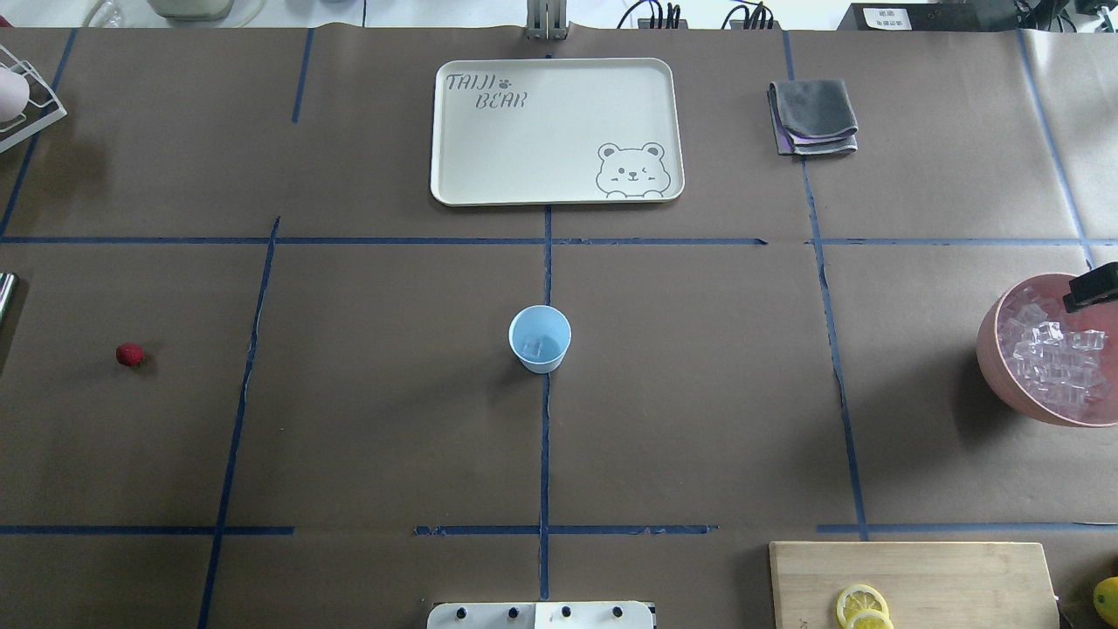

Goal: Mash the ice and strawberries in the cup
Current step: 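Lower the right gripper into the pink bowl and grasp ice cubes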

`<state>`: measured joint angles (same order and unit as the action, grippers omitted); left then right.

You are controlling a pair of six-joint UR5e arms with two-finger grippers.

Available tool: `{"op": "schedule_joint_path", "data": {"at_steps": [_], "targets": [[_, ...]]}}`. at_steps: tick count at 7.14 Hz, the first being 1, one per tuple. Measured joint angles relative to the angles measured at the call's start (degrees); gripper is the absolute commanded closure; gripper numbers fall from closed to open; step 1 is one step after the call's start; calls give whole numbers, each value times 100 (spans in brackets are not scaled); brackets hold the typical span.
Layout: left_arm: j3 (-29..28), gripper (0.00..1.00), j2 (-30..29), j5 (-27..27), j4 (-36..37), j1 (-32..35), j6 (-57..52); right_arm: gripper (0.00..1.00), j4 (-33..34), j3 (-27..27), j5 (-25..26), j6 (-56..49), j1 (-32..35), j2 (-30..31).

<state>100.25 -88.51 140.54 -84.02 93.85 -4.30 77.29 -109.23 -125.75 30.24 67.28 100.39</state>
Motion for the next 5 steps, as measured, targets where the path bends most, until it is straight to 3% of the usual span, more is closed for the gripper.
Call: {"op": "schedule_joint_path", "data": {"at_steps": [5], "targets": [[55,0,0,8,0,-5,2,38,-11,359,-194,-179,3,60]]}}
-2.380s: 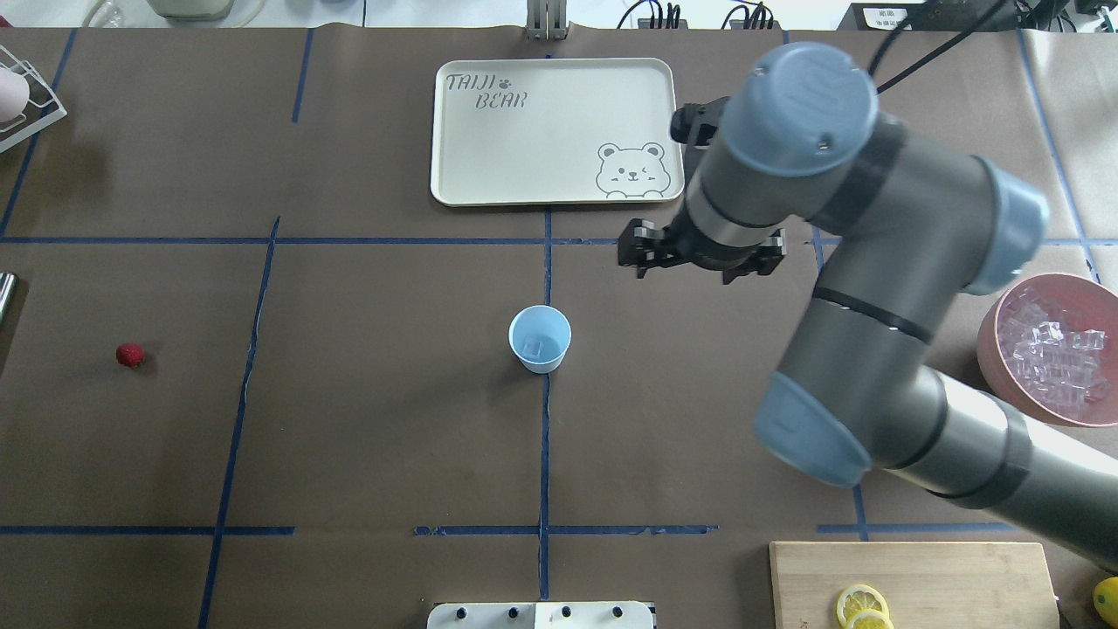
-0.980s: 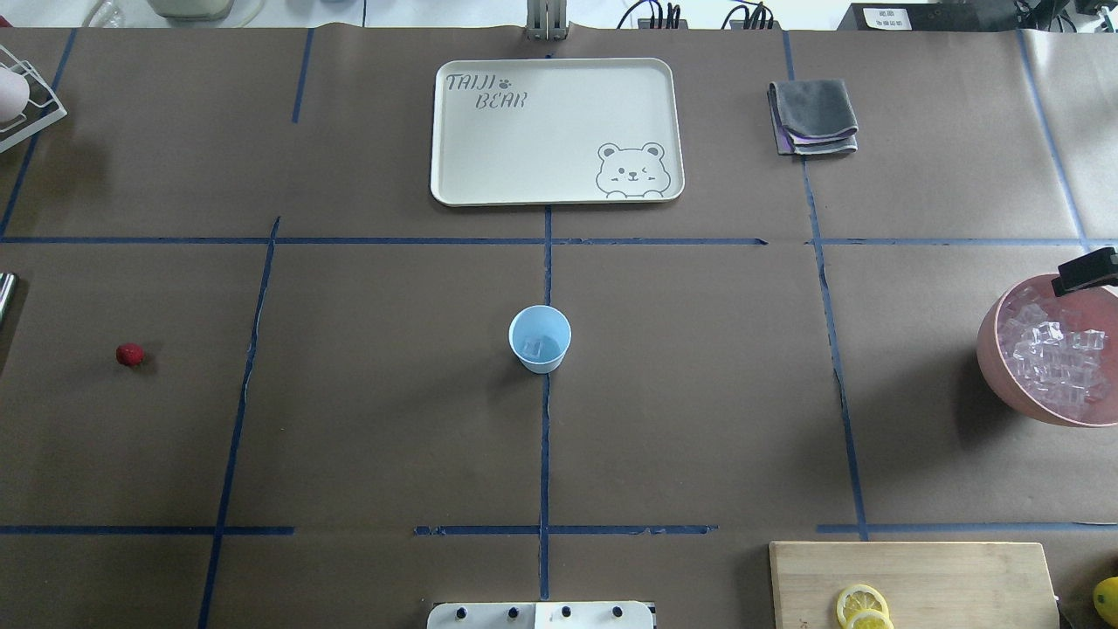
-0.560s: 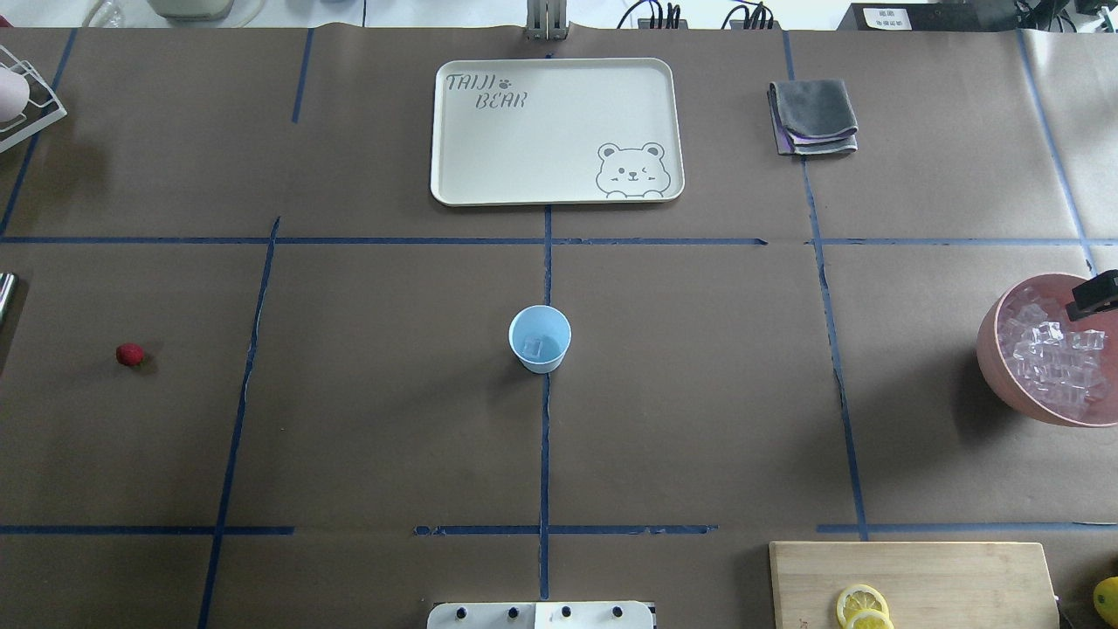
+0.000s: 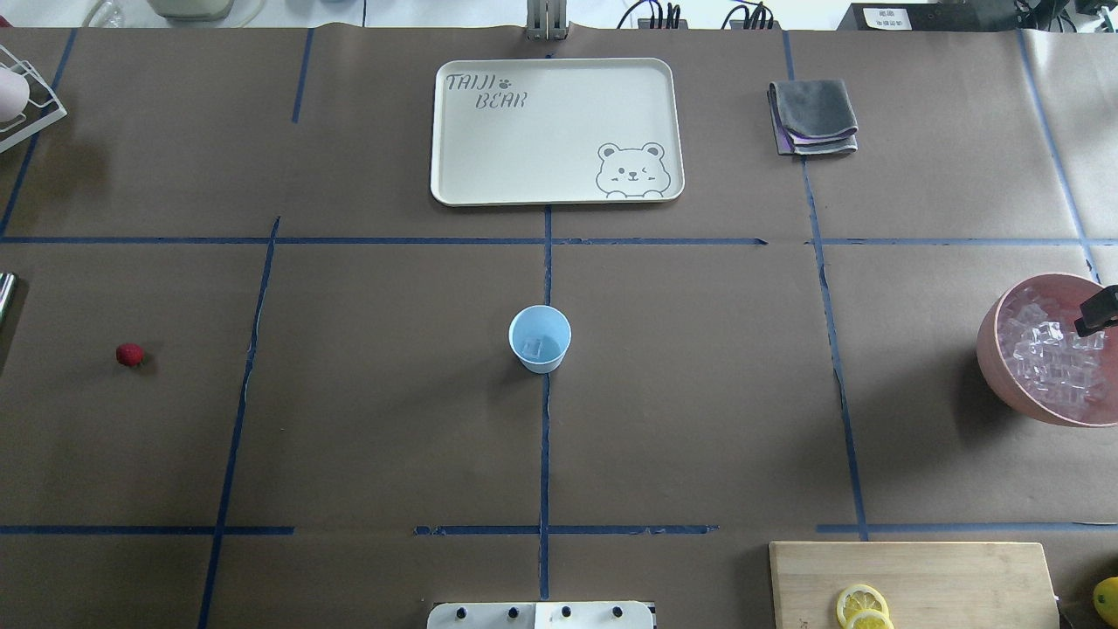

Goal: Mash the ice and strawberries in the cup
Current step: 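Lower the right gripper into the pink bowl and grasp ice cubes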

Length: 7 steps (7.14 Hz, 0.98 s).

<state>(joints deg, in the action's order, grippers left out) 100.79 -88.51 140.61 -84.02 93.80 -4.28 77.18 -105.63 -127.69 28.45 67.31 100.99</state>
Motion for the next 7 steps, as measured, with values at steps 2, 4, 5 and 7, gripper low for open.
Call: {"op": "schedule_joint_path", "data": {"at_steps": [2,4,5,7], "targets": [[16,0,0,-1,0,-1,5,42,-1,67,6,-36,-6,-16],[19,0,3,-5,0,-1,0,43,-1,94,10,-40,-13,-39],[19,0,6,-3,0,0,-2,43,-3,112,13,-40,-18,-50],[19,0,8,-1,0,2,-3,43,-9,190,16,-43,-37,-71]]}}
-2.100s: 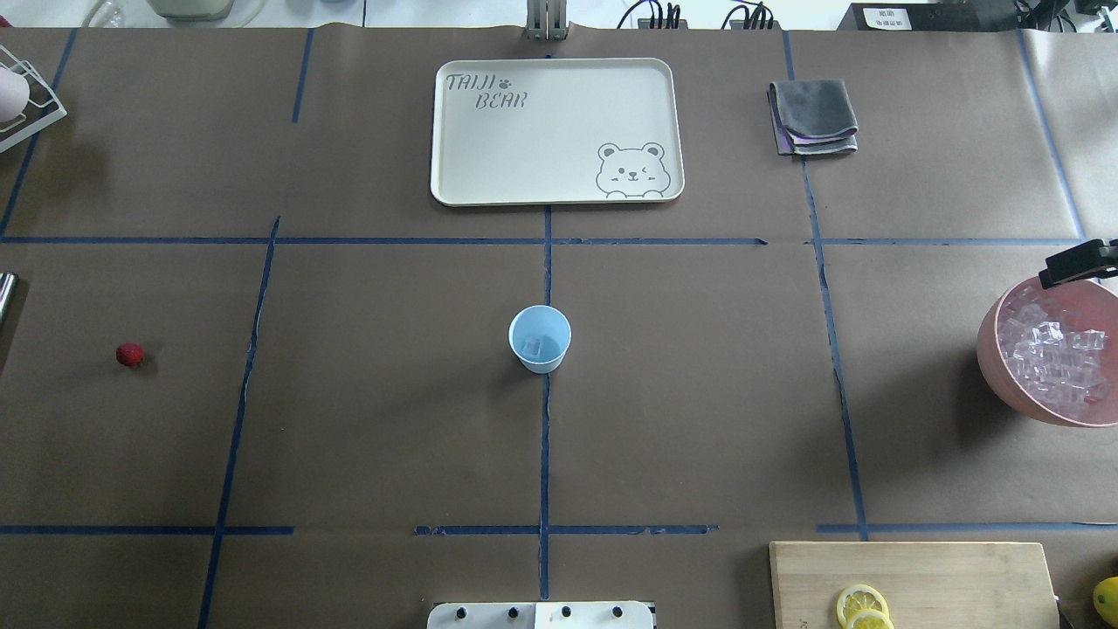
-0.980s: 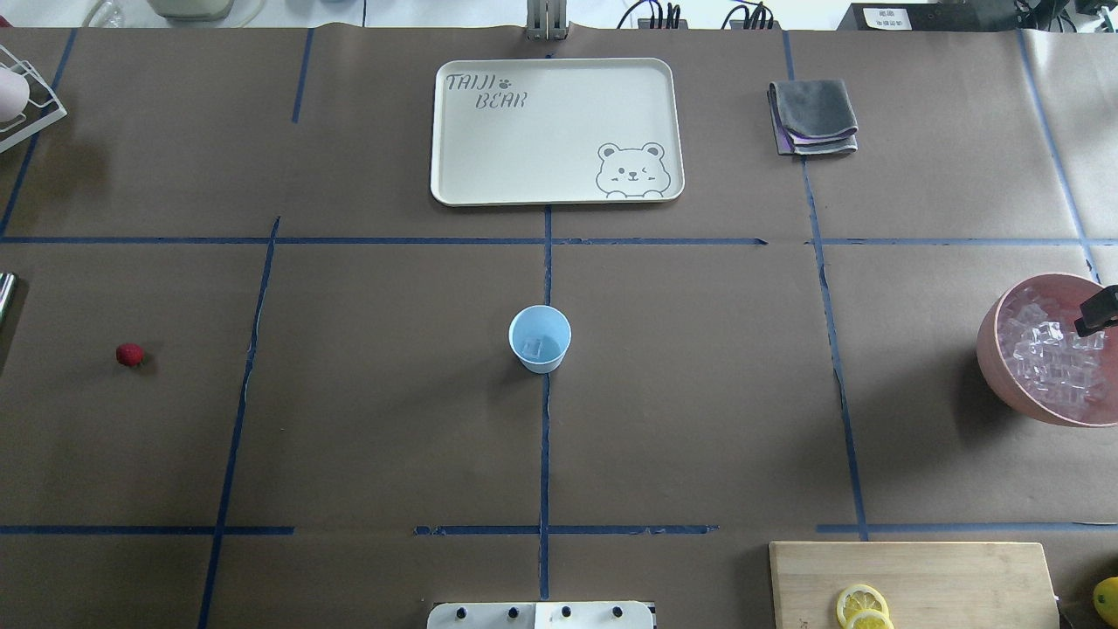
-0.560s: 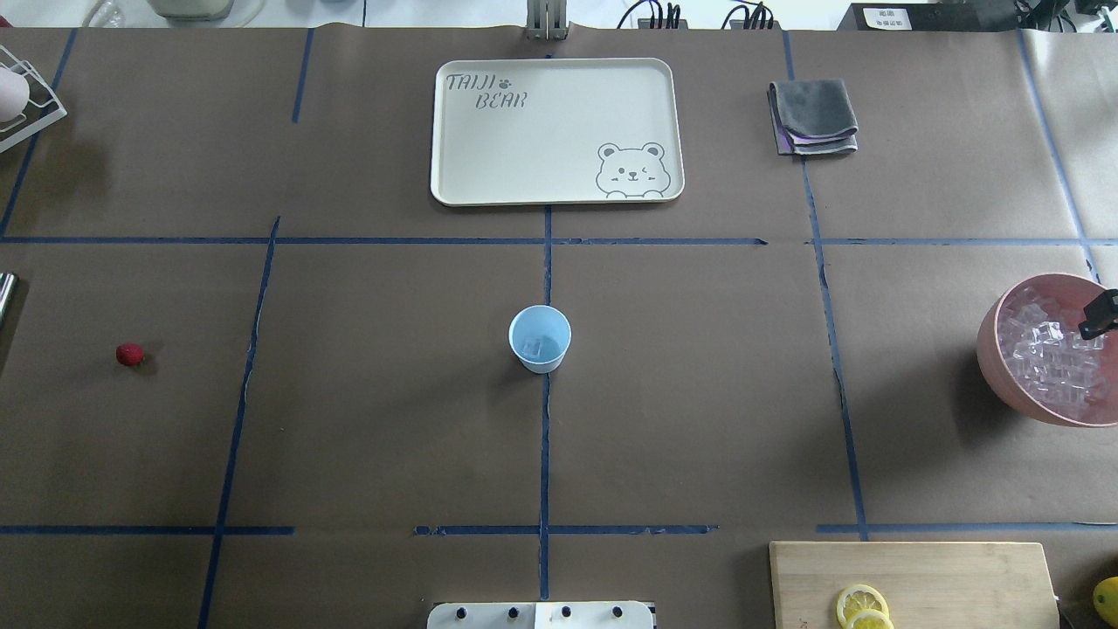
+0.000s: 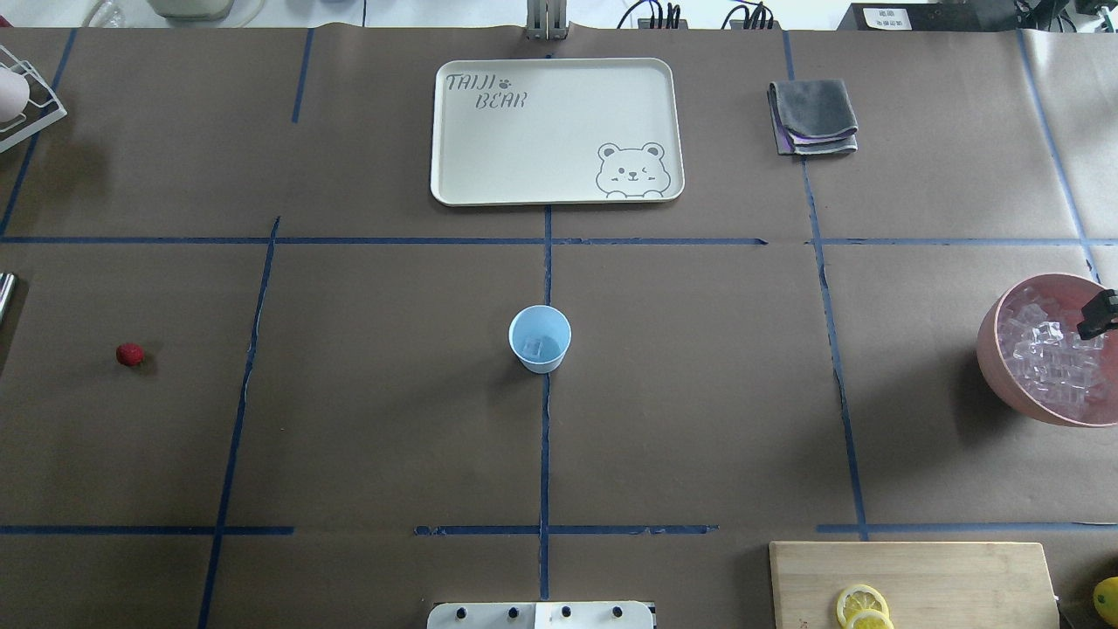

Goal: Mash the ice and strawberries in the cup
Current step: 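Lower the right gripper into the pink bowl and grasp ice cubes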

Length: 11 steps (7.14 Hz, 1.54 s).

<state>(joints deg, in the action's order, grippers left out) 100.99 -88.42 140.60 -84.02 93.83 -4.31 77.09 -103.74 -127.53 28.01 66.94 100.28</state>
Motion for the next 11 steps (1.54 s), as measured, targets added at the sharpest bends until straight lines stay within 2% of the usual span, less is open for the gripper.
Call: {"op": "schedule_joint_path", "data": {"at_steps": [6,7,9,11], "targets": [[2,0,3,2,0,0,0,44,-3,123,0,2,-166,-24],[5,0,6,2,0,3,0,50,-7,141,3,2,-193,-24],[8,0,9,2,0,4,0,98,-4,153,3,1,-219,-42],[9,0,9,2,2,4,0,100,-1,146,-29,-9,-219,-115]]}}
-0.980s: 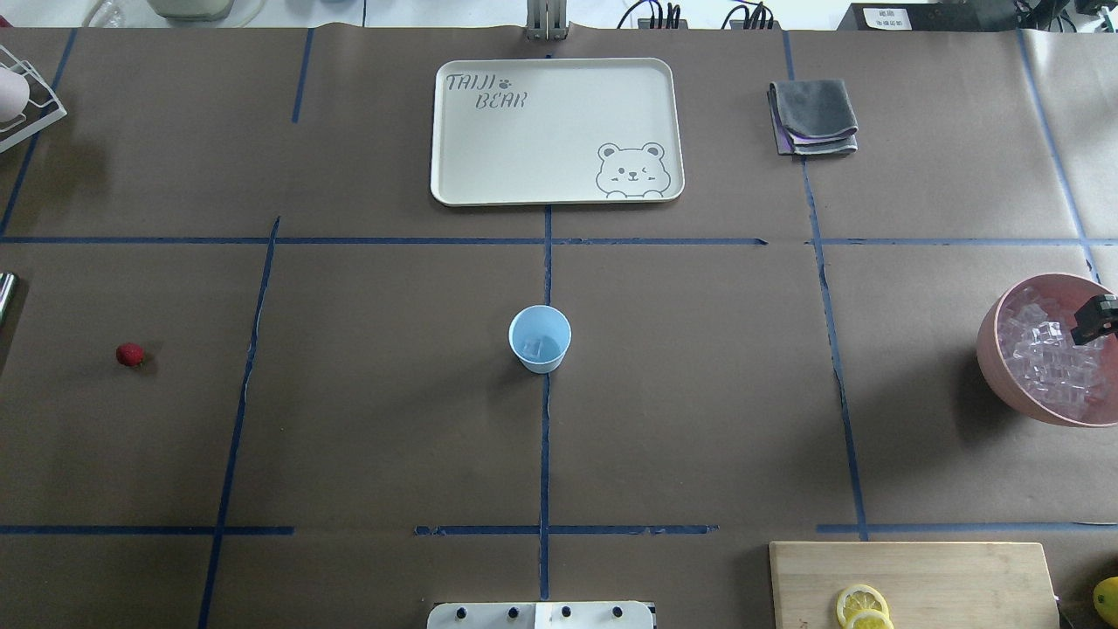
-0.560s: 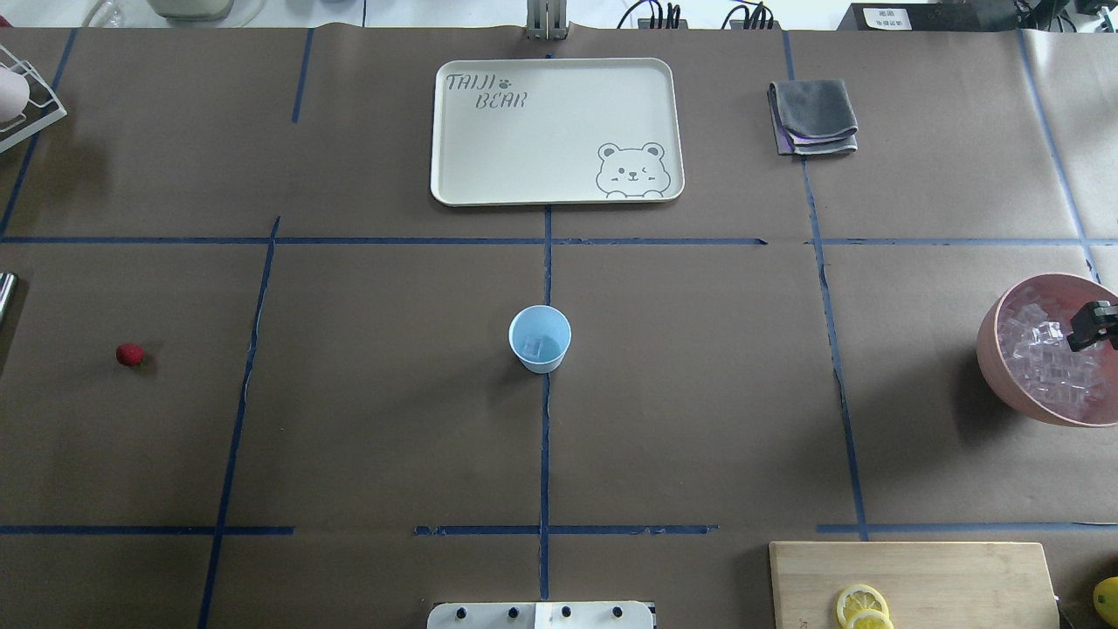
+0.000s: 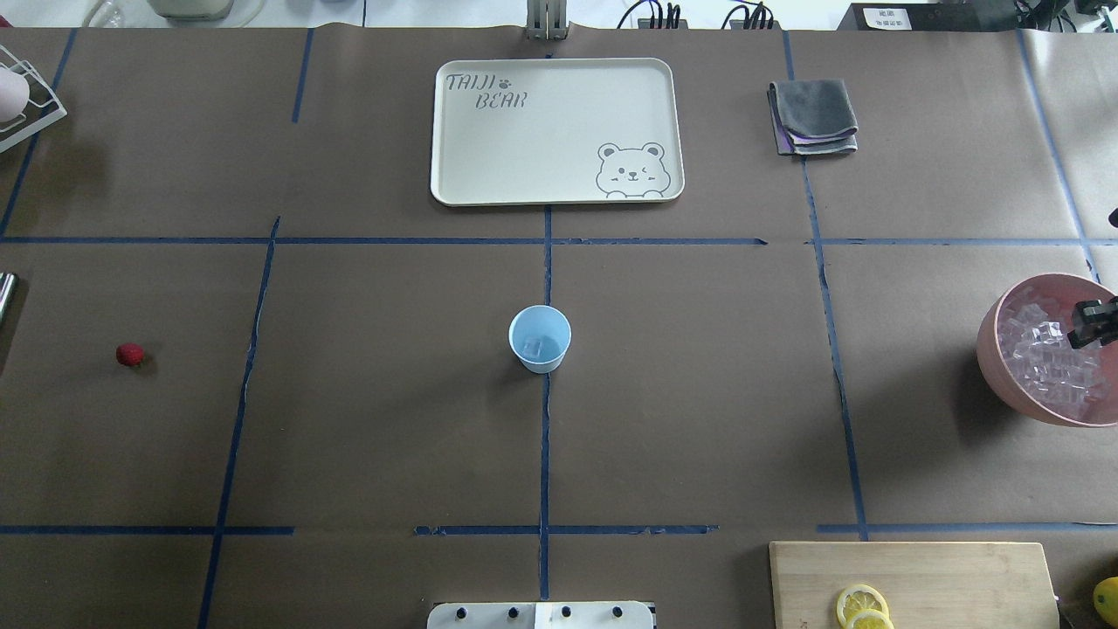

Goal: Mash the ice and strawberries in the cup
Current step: 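Lower the right gripper into the pink bowl and grasp ice cubes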

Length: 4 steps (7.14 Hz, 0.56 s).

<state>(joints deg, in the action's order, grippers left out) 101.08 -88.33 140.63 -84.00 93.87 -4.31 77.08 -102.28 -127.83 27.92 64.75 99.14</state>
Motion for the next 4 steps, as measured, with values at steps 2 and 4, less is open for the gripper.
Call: {"op": "schedule_joint_path", "data": {"at_steps": [2,4], "targets": [[-1,0,13,41,6,0,0,100,6,-115,-44,-23,35,10],[-3,0,67,165,1,0,-6,100,49,-447,-62,-169,175,237]]}}
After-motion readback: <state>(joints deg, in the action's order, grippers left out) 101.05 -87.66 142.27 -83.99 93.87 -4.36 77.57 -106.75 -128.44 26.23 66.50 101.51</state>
